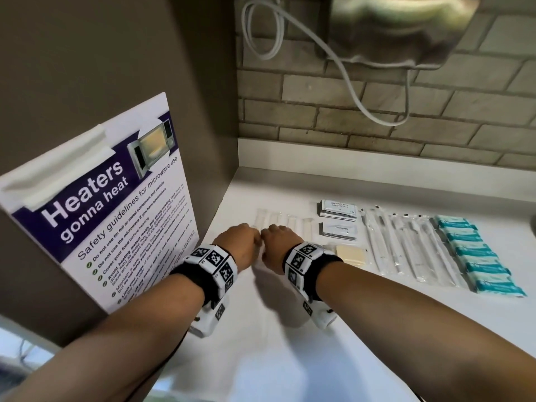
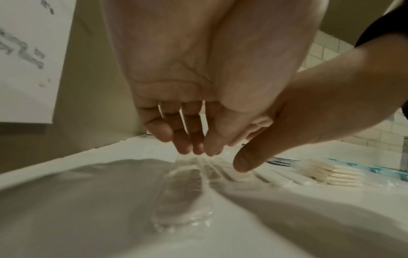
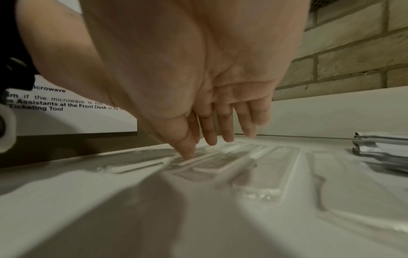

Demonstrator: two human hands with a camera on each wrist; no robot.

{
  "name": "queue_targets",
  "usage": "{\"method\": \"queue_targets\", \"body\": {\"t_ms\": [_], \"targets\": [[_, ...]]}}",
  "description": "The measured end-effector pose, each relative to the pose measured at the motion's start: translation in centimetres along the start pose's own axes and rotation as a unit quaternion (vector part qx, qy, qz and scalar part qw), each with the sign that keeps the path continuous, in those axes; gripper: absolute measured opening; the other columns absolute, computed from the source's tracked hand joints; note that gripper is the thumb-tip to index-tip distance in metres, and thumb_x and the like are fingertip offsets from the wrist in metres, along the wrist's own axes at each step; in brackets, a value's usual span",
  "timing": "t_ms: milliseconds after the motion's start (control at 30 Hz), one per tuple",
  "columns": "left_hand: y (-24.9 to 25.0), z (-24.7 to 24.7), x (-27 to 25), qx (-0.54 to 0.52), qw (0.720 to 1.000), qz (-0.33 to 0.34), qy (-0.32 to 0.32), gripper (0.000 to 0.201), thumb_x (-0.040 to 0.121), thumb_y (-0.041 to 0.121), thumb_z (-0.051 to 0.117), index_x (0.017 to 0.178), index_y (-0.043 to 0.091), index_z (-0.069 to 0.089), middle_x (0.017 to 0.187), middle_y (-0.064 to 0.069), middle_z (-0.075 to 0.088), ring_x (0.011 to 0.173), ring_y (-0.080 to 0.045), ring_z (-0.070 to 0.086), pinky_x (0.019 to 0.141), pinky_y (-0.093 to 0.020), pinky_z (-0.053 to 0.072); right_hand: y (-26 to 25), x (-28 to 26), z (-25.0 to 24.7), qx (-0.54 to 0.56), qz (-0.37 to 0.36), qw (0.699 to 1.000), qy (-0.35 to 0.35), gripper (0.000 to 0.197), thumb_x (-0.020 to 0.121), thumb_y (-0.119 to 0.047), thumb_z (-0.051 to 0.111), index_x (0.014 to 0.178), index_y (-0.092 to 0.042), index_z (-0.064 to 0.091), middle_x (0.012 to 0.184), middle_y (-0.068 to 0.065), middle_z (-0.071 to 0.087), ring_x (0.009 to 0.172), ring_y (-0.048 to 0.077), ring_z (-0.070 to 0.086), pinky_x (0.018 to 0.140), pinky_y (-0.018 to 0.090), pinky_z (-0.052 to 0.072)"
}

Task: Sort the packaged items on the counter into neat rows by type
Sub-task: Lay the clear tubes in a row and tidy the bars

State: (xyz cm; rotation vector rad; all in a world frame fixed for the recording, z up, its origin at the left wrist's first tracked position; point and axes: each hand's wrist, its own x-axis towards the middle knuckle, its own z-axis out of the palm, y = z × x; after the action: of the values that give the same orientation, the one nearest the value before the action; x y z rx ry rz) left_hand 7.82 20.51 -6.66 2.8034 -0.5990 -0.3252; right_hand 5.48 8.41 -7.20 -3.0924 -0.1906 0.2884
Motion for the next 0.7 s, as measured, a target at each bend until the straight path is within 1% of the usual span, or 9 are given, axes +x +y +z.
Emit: {"method": "queue_targets", "body": {"t_ms": [67, 133, 200, 300, 400, 467, 533, 633, 700], "targets": [[-0.8, -0.2, -0.3, 0.020, 1.000, -0.019, 0.011, 0.024, 0.092, 0.029, 0.052, 0.112, 0.022, 0.064, 0.119, -0.004, 0.056, 0.109, -0.027, 0.058, 0.093, -0.039, 0.049, -0.2, 0.4, -0.1, -0.009, -0.002, 1.000, -0.004, 0.046, 0.090, -0.019, 0.049, 0.135, -0.010, 0.044, 0.137, 0.011, 0.048, 0.131, 0.030, 0.040, 0.112, 0.039, 0.029], [-1.5, -0.2, -0.5, 0.022, 0.999, -0.042, -0.018, 0.033, 0.087, 0.038, 0.058, 0.116, 0.024, 0.064, 0.122, -0.005, 0.056, 0.111, -0.027, 0.059, 0.094, -0.039, 0.050, -0.5, 0.7, -0.4, -0.019, -0.004, 0.999, -0.028, 0.053, 0.089, -0.017, 0.048, 0.141, -0.011, 0.039, 0.144, 0.009, 0.042, 0.139, 0.029, 0.029, 0.118, 0.042, 0.019], [-1.9, 0.0, -0.6, 0.025, 0.997, -0.059, -0.037, 0.039, 0.086, 0.039, 0.061, 0.123, 0.026, 0.064, 0.128, -0.007, 0.054, 0.115, -0.028, 0.058, 0.098, -0.038, 0.048, -0.9, 0.6, -0.6, -0.026, -0.001, 0.998, -0.056, 0.053, 0.089, -0.016, 0.046, 0.141, -0.010, 0.040, 0.144, 0.009, 0.042, 0.140, 0.029, 0.027, 0.119, 0.043, 0.015], [-2.4, 0.2, 0.0, 0.080, 0.991, -0.097, -0.053, 0.042, 0.092, 0.030, 0.055, 0.133, 0.022, 0.056, 0.138, -0.010, 0.042, 0.128, -0.030, 0.046, 0.106, -0.039, 0.041, -1.4, 0.5, -0.4, -0.033, 0.000, 0.997, -0.071, 0.045, 0.090, -0.021, 0.046, 0.133, -0.006, 0.048, 0.135, 0.011, 0.050, 0.132, 0.028, 0.037, 0.115, 0.040, 0.022], [-2.4, -0.2, 0.5, 0.098, 0.984, -0.117, -0.088, 0.037, 0.096, 0.022, 0.042, 0.131, 0.016, 0.054, 0.134, -0.016, 0.040, 0.124, -0.035, 0.047, 0.104, -0.040, 0.041, -1.4, 0.5, 0.1, -0.035, -0.006, 0.997, -0.067, 0.044, 0.093, -0.024, 0.044, 0.133, -0.007, 0.048, 0.136, 0.010, 0.049, 0.130, 0.028, 0.039, 0.113, 0.038, 0.025], [-1.9, -0.4, 0.8, 0.115, 0.983, -0.108, -0.095, 0.039, 0.096, 0.017, 0.038, 0.133, 0.015, 0.050, 0.134, -0.016, 0.041, 0.122, -0.034, 0.048, 0.100, -0.038, 0.042, -1.4, 0.4, 0.3, -0.024, -0.006, 0.998, -0.063, 0.044, 0.093, -0.024, 0.043, 0.134, -0.007, 0.049, 0.136, 0.010, 0.049, 0.129, 0.028, 0.039, 0.113, 0.037, 0.026], [-1.4, -0.7, 1.0, 0.126, 0.983, -0.097, -0.093, 0.041, 0.096, 0.013, 0.037, 0.137, 0.015, 0.046, 0.137, -0.016, 0.039, 0.125, -0.034, 0.045, 0.100, -0.039, 0.041, -1.4, 0.3, 0.4, -0.011, -0.005, 0.998, -0.054, 0.043, 0.093, -0.024, 0.042, 0.132, -0.008, 0.050, 0.134, 0.009, 0.049, 0.128, 0.027, 0.040, 0.111, 0.036, 0.027], [-0.8, -0.8, 1.2, 0.097, 0.986, -0.104, -0.083, 0.041, 0.094, 0.011, 0.038, 0.134, 0.015, 0.047, 0.139, -0.015, 0.036, 0.129, -0.036, 0.039, 0.103, -0.042, 0.038, -1.5, 0.1, 0.7, -0.003, 0.004, 0.999, -0.038, 0.041, 0.094, -0.026, 0.040, 0.129, -0.011, 0.054, 0.131, 0.007, 0.052, 0.125, 0.027, 0.043, 0.109, 0.036, 0.029], [-0.8, -0.9, 1.1, 0.057, 0.990, -0.110, -0.065, 0.043, 0.092, 0.009, 0.039, 0.133, 0.016, 0.048, 0.139, -0.013, 0.038, 0.129, -0.034, 0.041, 0.104, -0.042, 0.040, -1.5, 0.0, 0.7, 0.000, 0.008, 0.999, -0.034, 0.042, 0.094, -0.026, 0.040, 0.132, -0.010, 0.051, 0.134, 0.008, 0.050, 0.126, 0.028, 0.042, 0.110, 0.037, 0.028]]}}
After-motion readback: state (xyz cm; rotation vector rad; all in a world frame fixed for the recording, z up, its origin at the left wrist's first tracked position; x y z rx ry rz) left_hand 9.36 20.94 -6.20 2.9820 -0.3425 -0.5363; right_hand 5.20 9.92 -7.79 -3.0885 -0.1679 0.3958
